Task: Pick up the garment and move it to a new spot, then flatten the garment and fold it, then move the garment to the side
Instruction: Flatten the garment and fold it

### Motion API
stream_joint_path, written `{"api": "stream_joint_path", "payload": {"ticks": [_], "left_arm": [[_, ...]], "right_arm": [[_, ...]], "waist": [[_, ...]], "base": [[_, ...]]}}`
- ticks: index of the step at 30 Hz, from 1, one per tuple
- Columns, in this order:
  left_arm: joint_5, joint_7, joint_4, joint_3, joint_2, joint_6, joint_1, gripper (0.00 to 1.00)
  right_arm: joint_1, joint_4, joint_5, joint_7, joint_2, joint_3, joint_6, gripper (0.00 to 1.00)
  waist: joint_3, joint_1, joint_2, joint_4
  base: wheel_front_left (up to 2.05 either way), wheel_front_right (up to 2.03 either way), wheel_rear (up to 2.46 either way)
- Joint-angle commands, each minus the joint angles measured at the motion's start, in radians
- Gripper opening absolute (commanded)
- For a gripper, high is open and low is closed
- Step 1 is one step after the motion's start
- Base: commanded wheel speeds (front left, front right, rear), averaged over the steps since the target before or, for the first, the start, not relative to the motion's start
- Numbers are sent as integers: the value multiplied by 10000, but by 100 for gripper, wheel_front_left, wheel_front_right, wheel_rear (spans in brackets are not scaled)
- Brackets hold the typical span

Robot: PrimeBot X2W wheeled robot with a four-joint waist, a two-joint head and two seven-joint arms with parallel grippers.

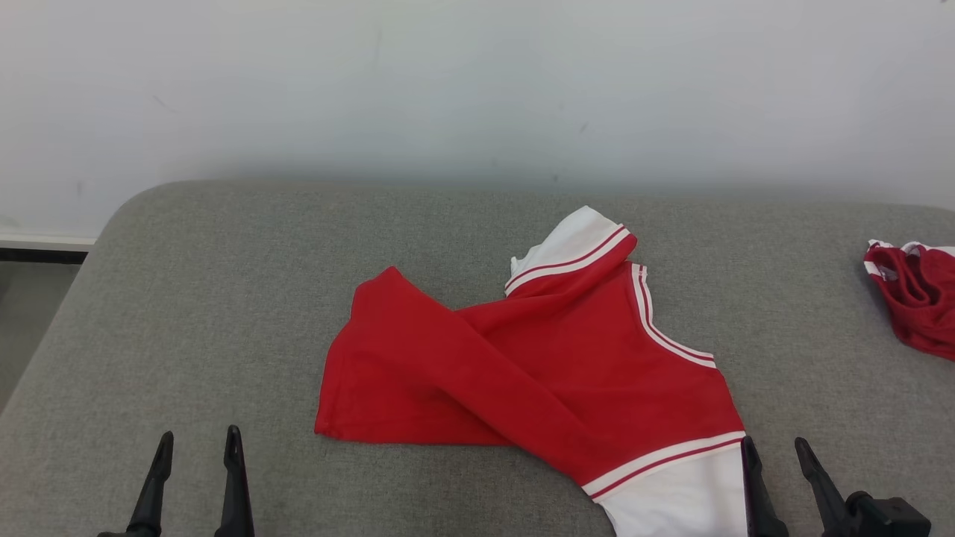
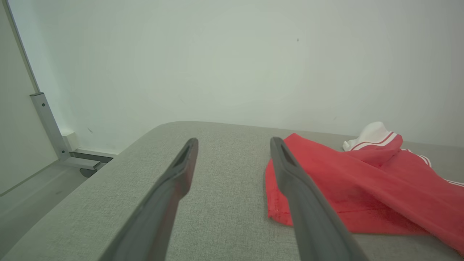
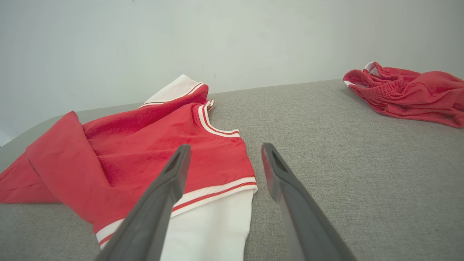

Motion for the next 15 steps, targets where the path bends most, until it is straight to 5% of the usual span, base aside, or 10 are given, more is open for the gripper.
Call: {"api": "stream_joint_path", "payload": {"ticks": [1, 15], "left_arm": [[125, -28, -5, 97, -67, -66, 146, 100], [622, -28, 616, 286, -310, -685, -212, 100]], "right_arm": [[112, -28, 41, 8, -5, -31, -27, 100], [287, -21, -47, 208, 13, 73, -27, 100]], "waist": [[-3, 1, 0, 2], [-125, 1, 0, -115]], "base": [[0, 0, 0], [0, 0, 0]]}}
